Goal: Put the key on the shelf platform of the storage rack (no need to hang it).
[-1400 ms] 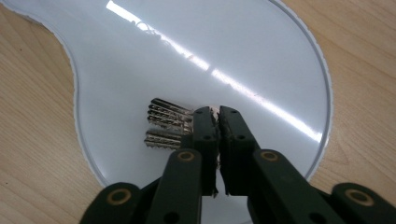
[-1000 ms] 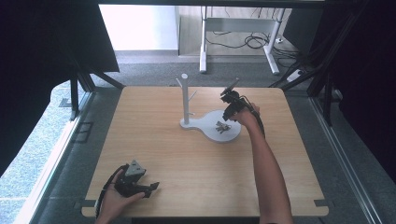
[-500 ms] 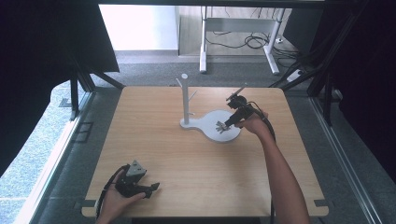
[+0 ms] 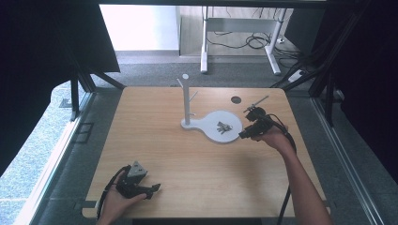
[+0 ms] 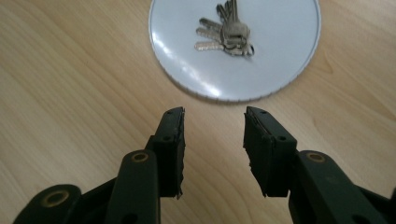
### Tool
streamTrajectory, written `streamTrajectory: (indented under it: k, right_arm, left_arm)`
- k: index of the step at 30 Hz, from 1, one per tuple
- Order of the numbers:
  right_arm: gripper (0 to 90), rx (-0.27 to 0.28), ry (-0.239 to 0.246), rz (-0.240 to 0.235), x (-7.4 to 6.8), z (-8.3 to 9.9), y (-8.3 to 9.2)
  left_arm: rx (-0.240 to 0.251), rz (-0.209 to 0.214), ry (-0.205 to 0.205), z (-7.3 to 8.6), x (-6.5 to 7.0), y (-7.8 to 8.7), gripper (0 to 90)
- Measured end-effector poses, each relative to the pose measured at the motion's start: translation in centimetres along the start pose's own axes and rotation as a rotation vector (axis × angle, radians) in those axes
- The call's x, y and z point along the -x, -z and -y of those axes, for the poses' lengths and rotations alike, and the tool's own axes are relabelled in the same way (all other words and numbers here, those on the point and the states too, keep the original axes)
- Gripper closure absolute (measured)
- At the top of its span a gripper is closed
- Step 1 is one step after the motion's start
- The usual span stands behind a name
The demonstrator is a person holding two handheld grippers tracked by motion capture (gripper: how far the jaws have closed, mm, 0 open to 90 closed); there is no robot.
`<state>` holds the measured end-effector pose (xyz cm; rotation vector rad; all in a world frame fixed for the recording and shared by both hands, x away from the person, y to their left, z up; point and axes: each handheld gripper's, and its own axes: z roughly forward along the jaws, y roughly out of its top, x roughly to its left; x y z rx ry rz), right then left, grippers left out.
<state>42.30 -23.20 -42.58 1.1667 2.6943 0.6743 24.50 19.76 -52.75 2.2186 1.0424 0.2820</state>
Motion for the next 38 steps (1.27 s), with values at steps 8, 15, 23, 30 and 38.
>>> streamTrajectory:
  k: [8, 15, 23, 30, 38]
  right_arm:
    - [56.5, 0.004, -0.018, -0.014, 0.3, 4.6, 0.2]
    - [54.0, 0.037, -0.059, -0.027, 0.2, 8.2, 0.0]
    - [54.0, 0.055, -0.084, -0.052, -0.2, 11.5, -1.7]
    - [53.9, 0.078, -0.102, -0.043, -0.1, 12.2, -1.8]
    - [45.3, 0.122, -0.113, -0.044, -0.4, 12.1, -2.0]
  left_arm:
    - [-0.008, -0.002, 0.000, 0.0, 0.1, -0.2, 24.9]
    - [-0.014, -0.003, -0.002, 0.0, 0.1, -0.3, 24.7]
    - [-0.021, -0.005, -0.003, 0.0, 0.2, -0.5, 24.7]
    - [-0.020, -0.006, -0.005, 0.0, 0.2, -0.5, 24.7]
    - [-0.018, -0.011, -0.002, 0.0, 0.1, -0.5, 24.7]
